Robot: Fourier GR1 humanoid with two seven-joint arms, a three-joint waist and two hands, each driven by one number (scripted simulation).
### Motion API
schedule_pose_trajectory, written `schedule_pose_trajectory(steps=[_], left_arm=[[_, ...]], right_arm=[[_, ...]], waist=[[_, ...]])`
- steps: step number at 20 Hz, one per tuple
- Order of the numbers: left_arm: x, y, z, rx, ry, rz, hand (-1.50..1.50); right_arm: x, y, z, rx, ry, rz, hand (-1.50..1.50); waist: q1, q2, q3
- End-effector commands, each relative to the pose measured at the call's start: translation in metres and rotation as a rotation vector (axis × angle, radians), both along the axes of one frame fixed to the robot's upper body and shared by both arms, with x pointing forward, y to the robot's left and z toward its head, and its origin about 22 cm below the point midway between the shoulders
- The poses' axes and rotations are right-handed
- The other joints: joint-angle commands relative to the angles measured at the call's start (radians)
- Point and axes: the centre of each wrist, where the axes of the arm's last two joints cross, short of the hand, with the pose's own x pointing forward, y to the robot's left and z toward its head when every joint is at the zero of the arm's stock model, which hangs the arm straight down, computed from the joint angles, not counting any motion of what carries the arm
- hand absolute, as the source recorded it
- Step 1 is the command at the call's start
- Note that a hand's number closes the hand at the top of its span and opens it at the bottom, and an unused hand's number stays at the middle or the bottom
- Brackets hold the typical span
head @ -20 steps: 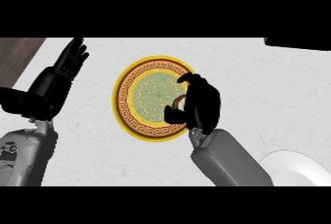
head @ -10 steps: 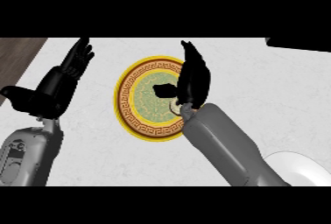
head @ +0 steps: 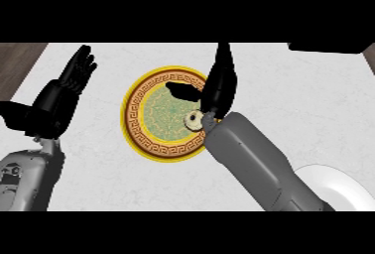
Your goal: Pick the cupcake from the plate and place it in the plate
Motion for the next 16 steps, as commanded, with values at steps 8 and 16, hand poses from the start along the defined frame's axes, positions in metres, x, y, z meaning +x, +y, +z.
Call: schedule_pose_trajectory(steps=[8,16], left_arm=[[-0.03,0.035,-0.007,-0.007,0.016,0.076,0.0],[-0.023,0.026,0.003,-0.018,0.012,0.058,0.0]], right_arm=[[-0.06,-0.037,-0.034,0.166,-0.079,-0.011,-1.5],[-0.112,-0.115,-0.048,0.102,-0.076,0.025,-1.5]], waist=[[-0.075,-0.019,-0.001],[-0.077,-0.017,0.0]])
